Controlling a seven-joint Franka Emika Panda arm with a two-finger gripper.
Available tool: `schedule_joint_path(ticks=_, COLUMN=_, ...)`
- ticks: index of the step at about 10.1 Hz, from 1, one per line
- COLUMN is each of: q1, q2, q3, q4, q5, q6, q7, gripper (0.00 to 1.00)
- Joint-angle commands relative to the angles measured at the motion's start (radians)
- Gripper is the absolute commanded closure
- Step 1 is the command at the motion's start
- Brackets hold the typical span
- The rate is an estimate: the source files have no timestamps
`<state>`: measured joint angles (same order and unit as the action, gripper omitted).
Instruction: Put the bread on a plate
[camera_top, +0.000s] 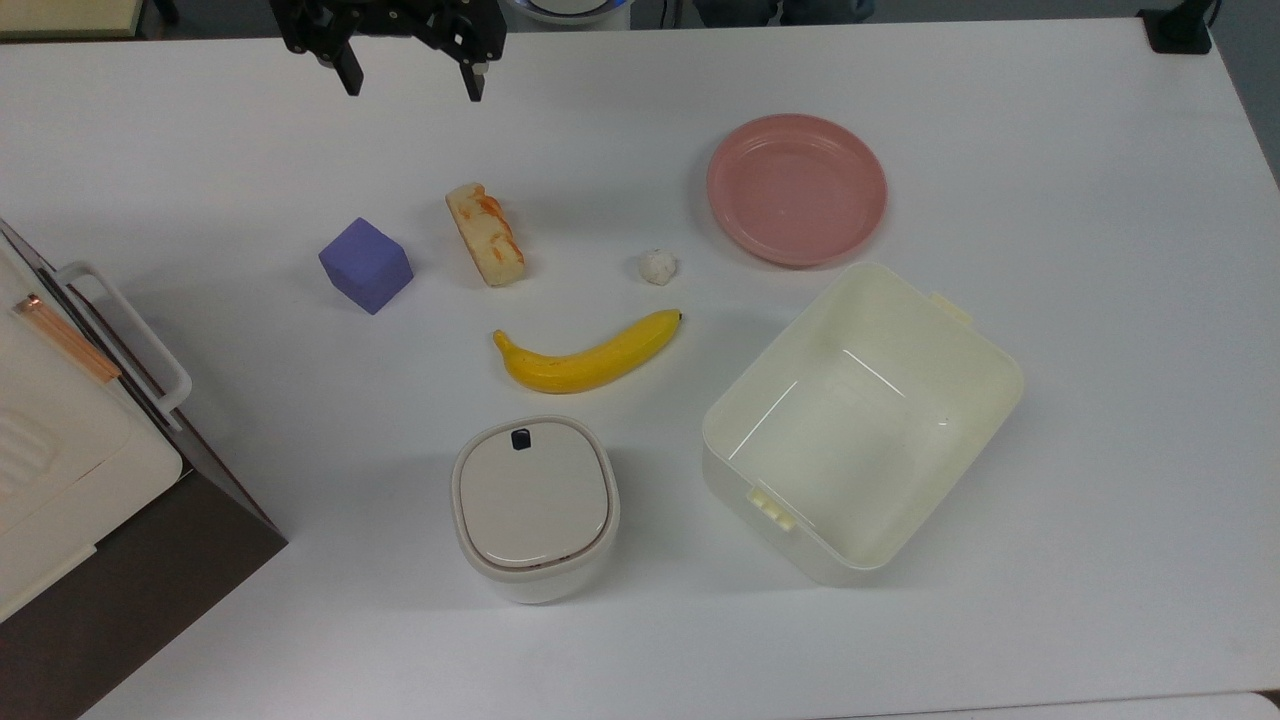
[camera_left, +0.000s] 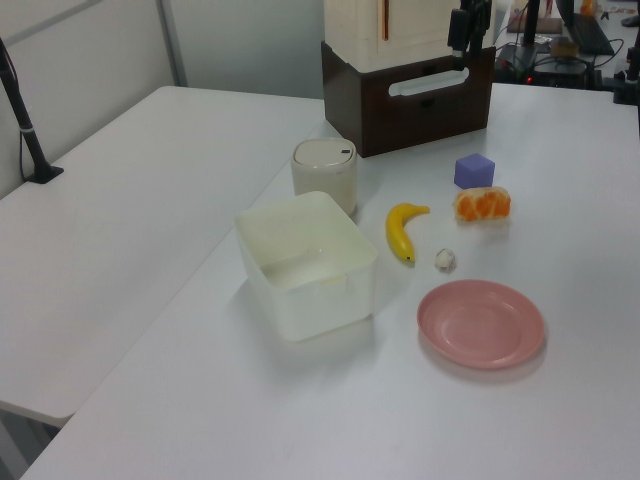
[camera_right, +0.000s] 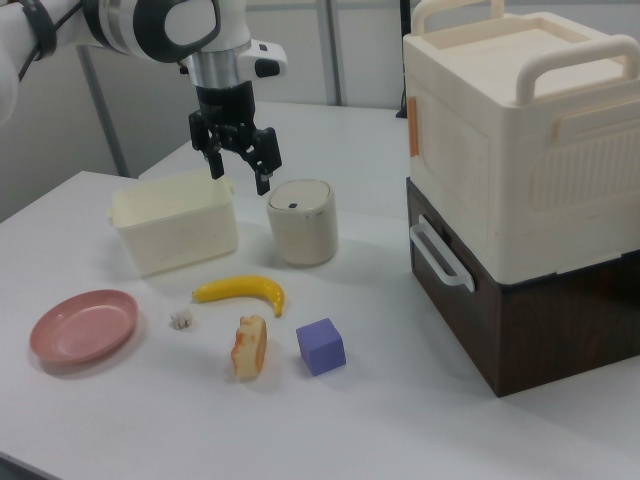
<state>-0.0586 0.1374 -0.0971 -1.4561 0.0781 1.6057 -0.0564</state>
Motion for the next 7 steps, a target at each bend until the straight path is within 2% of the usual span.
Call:
schedule_joint_path(ticks=1, q1=0.008, q2=-0.013, q3=-0.007, q4=-0.02, q5=0.008, q6=-0.007, q7=-0.032, gripper=0.0)
schedule_joint_path(ticks=2, q1=0.008, q2=-0.015, q3=-0.007, q4=-0.026, q5=0.008, q6=-0.009, q7=-0.066, gripper=0.0)
schedule_joint_path(ticks=5, q1=0.006, q2=-0.013, q3=-0.007, q4=-0.038, q5=0.008, q6=-0.01, q7=-0.112, gripper=0.15)
schedule_joint_path(ticks=7, q1=0.011, q2=-0.013, q3=-0.007, q4=-0.053, q5=0.008, q6=-0.013, q7=-0.112, gripper=0.14)
